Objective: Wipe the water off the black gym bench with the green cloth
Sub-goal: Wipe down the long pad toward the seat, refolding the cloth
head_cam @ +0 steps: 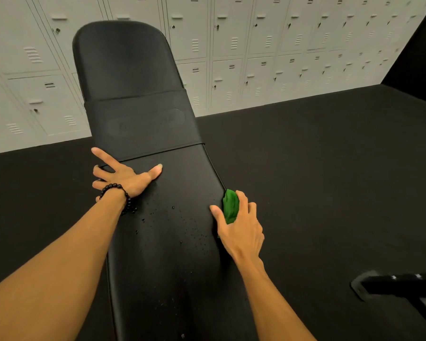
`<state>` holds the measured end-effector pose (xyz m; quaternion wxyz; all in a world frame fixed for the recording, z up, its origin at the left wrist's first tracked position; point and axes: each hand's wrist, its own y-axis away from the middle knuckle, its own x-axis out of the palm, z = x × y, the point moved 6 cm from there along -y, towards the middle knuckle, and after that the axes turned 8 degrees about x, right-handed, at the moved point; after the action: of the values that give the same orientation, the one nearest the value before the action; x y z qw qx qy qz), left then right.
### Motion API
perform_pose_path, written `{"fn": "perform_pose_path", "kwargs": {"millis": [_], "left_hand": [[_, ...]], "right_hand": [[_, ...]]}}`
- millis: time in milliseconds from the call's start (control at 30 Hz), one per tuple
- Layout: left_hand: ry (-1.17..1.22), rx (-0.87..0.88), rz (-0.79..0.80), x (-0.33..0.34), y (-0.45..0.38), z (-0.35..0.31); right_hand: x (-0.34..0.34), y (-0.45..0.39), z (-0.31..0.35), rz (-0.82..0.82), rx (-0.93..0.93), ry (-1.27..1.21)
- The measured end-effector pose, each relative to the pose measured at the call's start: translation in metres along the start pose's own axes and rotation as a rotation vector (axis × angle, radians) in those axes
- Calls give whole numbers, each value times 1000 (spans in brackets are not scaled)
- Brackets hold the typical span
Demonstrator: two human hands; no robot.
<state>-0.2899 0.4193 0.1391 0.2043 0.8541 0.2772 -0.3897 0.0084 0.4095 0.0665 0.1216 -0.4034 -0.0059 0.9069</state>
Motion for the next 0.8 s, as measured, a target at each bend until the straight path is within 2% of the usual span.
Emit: {"fn": "perform_pose_path", "kwargs": {"millis": [267, 467, 700, 800], "left_hand": [[4, 9, 9, 0, 0, -1], [4, 11, 17, 0, 1, -1], [16, 1, 26, 1, 2, 0], [10, -5, 21, -1, 1, 1]], "right_hand": [[3, 2, 13, -140, -53, -88], [1, -9, 13, -201, -42, -291], [11, -15, 22, -188, -34, -423], [14, -8, 39, -142, -130, -416]]}}
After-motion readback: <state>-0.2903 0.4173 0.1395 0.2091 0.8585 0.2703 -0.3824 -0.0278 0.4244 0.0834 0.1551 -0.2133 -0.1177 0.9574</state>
